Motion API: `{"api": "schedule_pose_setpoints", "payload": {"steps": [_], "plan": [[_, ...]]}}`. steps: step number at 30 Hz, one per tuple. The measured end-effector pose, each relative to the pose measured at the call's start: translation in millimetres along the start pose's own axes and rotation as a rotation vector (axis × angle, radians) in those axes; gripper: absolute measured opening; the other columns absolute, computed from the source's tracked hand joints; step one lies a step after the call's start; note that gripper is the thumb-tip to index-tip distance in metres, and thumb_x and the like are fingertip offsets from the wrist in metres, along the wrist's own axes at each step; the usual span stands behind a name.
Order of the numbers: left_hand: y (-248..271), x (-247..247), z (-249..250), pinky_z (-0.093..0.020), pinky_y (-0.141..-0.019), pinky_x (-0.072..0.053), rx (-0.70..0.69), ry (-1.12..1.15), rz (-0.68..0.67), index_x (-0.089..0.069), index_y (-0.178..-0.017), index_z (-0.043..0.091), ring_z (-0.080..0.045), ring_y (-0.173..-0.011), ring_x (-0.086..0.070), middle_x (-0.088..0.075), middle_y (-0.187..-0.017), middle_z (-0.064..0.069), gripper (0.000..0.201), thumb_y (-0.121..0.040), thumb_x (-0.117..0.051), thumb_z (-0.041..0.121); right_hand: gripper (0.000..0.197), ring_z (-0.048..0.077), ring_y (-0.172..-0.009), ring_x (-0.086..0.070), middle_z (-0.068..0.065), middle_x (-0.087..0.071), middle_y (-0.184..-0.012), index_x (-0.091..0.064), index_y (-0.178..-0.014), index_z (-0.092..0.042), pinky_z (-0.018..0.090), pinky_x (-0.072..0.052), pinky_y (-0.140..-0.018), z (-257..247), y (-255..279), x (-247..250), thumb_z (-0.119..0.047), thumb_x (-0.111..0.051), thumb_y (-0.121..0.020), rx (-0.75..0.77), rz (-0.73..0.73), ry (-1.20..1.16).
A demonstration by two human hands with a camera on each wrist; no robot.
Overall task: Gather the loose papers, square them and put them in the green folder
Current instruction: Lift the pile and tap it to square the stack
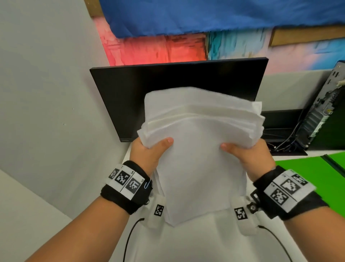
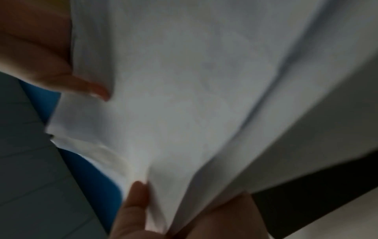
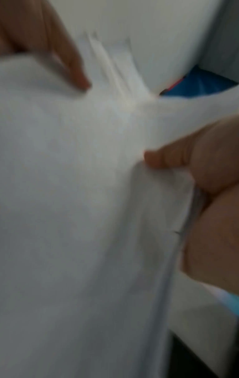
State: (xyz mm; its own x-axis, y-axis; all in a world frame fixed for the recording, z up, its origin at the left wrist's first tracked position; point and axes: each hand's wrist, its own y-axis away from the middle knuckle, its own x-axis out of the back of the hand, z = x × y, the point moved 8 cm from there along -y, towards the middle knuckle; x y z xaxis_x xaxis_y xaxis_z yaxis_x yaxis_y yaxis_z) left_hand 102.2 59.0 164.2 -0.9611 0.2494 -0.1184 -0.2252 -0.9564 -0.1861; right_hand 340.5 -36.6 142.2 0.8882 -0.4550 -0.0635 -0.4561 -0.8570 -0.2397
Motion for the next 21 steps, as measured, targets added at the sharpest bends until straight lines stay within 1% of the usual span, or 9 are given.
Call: {"api": "schedule_pose_setpoints", "payload": {"steps": [3, 6, 8, 10, 12, 14, 16, 18, 21], "plan": [[8.0, -4.3, 26.5, -0.03, -0.08, -0.057, -0.152, -0.069, 0.069, -0.059, -0.104, 0.027, -0.011, -0.095, -0.066, -0.067, -0.102, 0.004, 0.036, -0.074, -0.072, 0.013, 0.028, -0.011, -0.073, -0.063, -0.02, -0.071, -0.074, -0.067, -0.094, -0.025, 0.007, -0.049, -0.065, -20.8, 12.1, -5.3, -0.004, -0.071, -0.076, 0.139, 0.176, -0.005], [14.9, -10.3, 45.8, -0.017, -0.072, -0.055, -0.287, -0.044, 0.022, -0.048, -0.103, 0.036, 0.003, -0.089, -0.064, -0.06, -0.103, 0.009, 0.048, -0.078, -0.066, 0.0, 0.035, -0.009, -0.083, -0.063, -0.013, -0.066, -0.095, -0.063, -0.111, -0.014, 0.008, -0.05, -0.071, -43.3, 21.4, -15.6, -0.003, -0.068, -0.079, 0.225, 0.16, 0.034], [16.9, -12.2, 51.5, -0.019, -0.073, -0.055, -0.329, -0.037, -0.015, -0.045, -0.103, 0.039, -0.001, -0.093, -0.064, -0.059, -0.106, 0.008, 0.051, -0.073, -0.069, 0.005, 0.044, 0.001, -0.091, -0.065, -0.006, -0.064, -0.102, -0.056, -0.114, -0.017, 0.016, -0.053, -0.075, -50.6, 21.2, -17.0, -0.002, -0.071, -0.076, 0.265, 0.137, 0.008], [16.0, -13.0, 54.7, -0.024, -0.077, -0.056, -0.351, -0.038, -0.05, -0.045, -0.105, 0.041, -0.007, -0.099, -0.064, -0.06, -0.109, 0.01, 0.053, -0.069, -0.067, 0.009, 0.05, 0.009, -0.092, -0.063, -0.003, -0.059, -0.105, -0.048, -0.108, -0.032, 0.024, -0.054, -0.076, -53.8, 18.0, -15.3, -0.009, -0.074, -0.071, 0.281, 0.129, 0.006], [12.5, -10.4, 58.0, -0.029, -0.081, -0.056, -0.362, -0.032, -0.045, -0.048, -0.104, 0.044, -0.01, -0.102, -0.064, -0.061, -0.109, 0.012, 0.05, -0.07, -0.067, 0.013, 0.057, 0.004, -0.09, -0.06, -0.007, -0.053, -0.104, -0.041, -0.108, -0.04, 0.021, -0.053, -0.075, -57.3, 15.0, -12.6, -0.011, -0.073, -0.071, 0.319, 0.129, 0.024], [9.5, -6.4, 62.3, -0.03, -0.082, -0.056, -0.38, -0.032, -0.018, -0.055, -0.098, 0.045, -0.011, -0.102, -0.064, -0.064, -0.106, 0.013, 0.036, -0.071, -0.066, 0.025, 0.061, 0.0, -0.09, -0.059, -0.009, -0.052, -0.103, -0.038, -0.117, -0.04, 0.017, -0.051, -0.078, -65.1, 13.9, -11.4, -0.009, -0.071, -0.076, 0.404, 0.119, 0.03], [6.3, -1.7, 64.9, -0.024, -0.075, -0.056, -0.384, -0.009, 0.027, -0.063, -0.09, 0.039, -0.006, -0.091, -0.067, -0.069, -0.094, 0.013, 0.019, -0.074, -0.063, 0.029, 0.055, 0.005, -0.096, -0.057, -0.005, -0.054, -0.105, -0.036, -0.122, -0.04, 0.02, -0.05, -0.085, -74.3, 14.7, -10.7, -0.018, -0.065, -0.08, 0.486, 0.121, 0.063], [1.8, 3.7, 63.5, -0.021, -0.068, -0.055, -0.359, 0.012, 0.08, -0.065, -0.079, 0.034, -0.004, -0.079, -0.067, -0.07, -0.081, 0.014, 0.012, -0.077, -0.06, 0.025, 0.04, 0.007, -0.101, -0.056, -0.006, -0.055, -0.107, -0.045, -0.119, -0.039, 0.022, -0.047, -0.09, -82.9, 16.5, -9.6, -0.023, -0.058, -0.085, 0.566, 0.157, 0.158], [-4.5, 7.8, 58.0, -0.033, -0.069, -0.054, -0.285, 0.035, 0.129, -0.065, -0.068, 0.036, -0.014, -0.079, -0.065, -0.066, -0.079, 0.011, 0.016, -0.074, -0.056, 0.024, 0.018, -0.006, -0.094, -0.054, -0.014, -0.057, -0.101, -0.061, -0.105, -0.024, 0.014, -0.044, -0.084, -88.5, 15.3, -9.8, -0.023, -0.052, -0.09, 0.631, 0.208, 0.295]]}}
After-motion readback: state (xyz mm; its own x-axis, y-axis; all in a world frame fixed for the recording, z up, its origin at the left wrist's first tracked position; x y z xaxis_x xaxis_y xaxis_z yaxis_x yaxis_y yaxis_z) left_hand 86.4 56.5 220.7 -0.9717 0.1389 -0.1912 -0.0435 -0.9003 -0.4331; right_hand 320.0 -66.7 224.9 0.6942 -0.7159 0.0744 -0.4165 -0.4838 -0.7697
